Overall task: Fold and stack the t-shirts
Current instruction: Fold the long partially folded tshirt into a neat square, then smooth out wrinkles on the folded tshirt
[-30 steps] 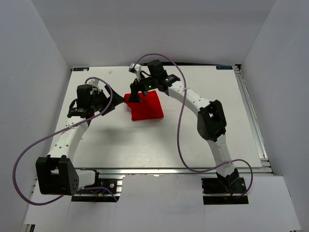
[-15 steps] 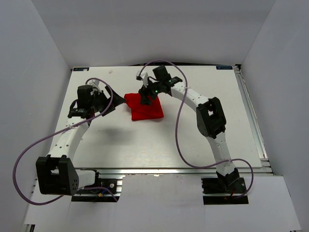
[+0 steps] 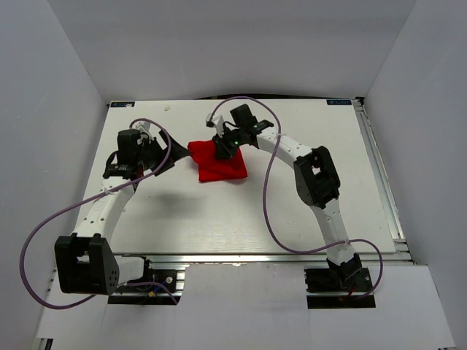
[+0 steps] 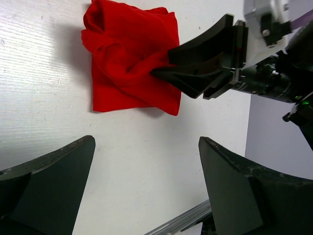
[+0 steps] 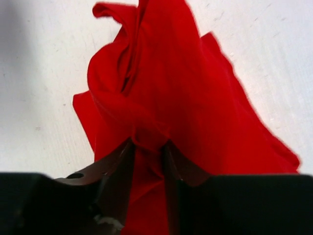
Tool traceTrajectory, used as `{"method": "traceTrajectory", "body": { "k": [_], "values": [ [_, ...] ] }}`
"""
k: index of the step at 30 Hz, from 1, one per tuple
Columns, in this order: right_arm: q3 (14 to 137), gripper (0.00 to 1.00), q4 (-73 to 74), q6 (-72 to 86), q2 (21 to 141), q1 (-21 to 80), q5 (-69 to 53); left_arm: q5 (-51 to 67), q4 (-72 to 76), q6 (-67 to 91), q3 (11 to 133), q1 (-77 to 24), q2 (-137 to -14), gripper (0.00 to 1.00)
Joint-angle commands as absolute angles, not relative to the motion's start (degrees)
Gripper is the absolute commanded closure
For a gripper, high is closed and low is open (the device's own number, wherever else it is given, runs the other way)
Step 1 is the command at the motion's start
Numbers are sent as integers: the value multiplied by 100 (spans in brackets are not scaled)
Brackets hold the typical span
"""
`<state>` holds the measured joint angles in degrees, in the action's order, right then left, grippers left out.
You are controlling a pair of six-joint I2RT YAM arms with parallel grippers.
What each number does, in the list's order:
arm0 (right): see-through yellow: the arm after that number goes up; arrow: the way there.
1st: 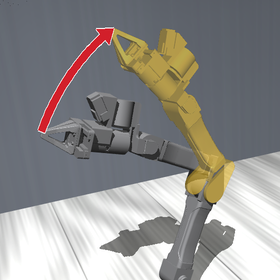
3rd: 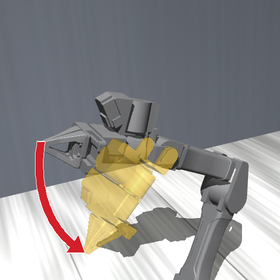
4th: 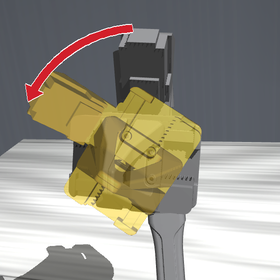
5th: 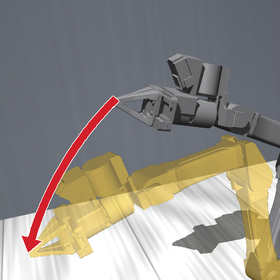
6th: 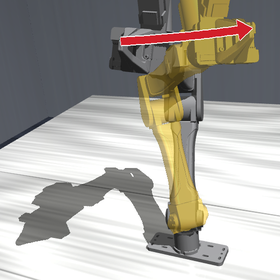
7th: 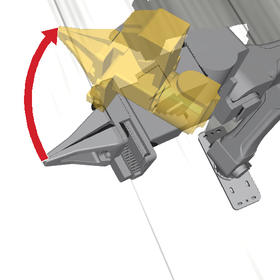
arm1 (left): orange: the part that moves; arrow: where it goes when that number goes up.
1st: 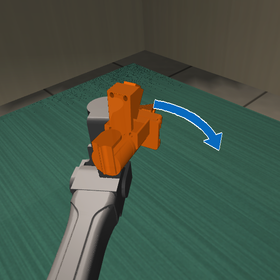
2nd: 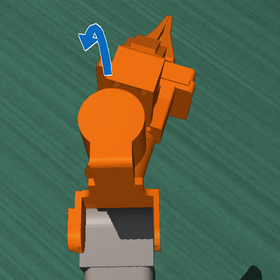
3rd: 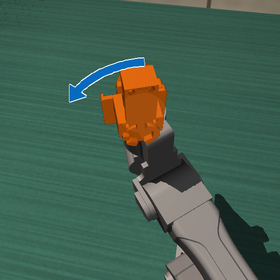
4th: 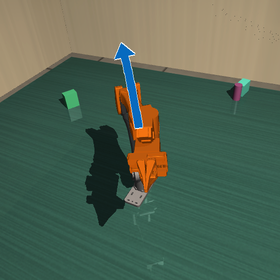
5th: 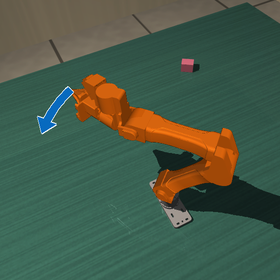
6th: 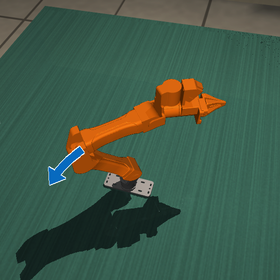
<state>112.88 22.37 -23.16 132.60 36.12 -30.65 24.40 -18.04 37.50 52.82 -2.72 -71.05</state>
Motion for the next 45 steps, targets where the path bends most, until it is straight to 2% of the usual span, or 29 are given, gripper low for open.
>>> {"method": "traceTrajectory", "body": {
  "k": [1,5,15,19,20,23,24,29,36,40,44,45],
  "values": [
    [11048,66,2092,-2355,12903,3630,-3348,2479,-1732,3735,5282,-229,-7075,2],
    [10916,78,2092,-2303,12788,3639,-3594,2496,-1714,3727,5265,-229,-7058,2],
    [10081,82,1653,-2321,11971,4025,-4245,2514,-1705,3735,5247,-202,-7040,2],
    [10169,70,1687,-2162,12111,4227,-4271,2531,-1696,3735,5256,-185,-7031,2],
    [10221,61,1722,-2119,12216,4306,-4306,2531,-1696,3744,5247,-185,-7031,2],
    [10624,43,2012,-1961,12479,4429,-4595,2540,-1705,3727,5230,-176,-7031,2],
    [10678,40,2056,-1925,12524,4447,-4658,2540,-1705,3735,5221,-167,-7031,2],
    [10626,36,1882,-1838,12332,4273,-4641,2557,-1661,3718,5194,-158,-7075,2],
    [10924,44,1687,-1617,12427,3508,-3974,2865,-1617,3884,5106,-149,-7925,3],
    [11057,40,1784,-1714,12498,3226,-3806,2646,-1635,4113,5325,-149,-8488,9],
    [10960,40,1749,-1740,12454,3138,-3814,2768,-1180,4297,5624,-149,-9201,37],
    [10925,40,1714,-1714,12445,3129,-3814,2829,-1082,4376,5695,-149,-9350,40]
  ]
}}
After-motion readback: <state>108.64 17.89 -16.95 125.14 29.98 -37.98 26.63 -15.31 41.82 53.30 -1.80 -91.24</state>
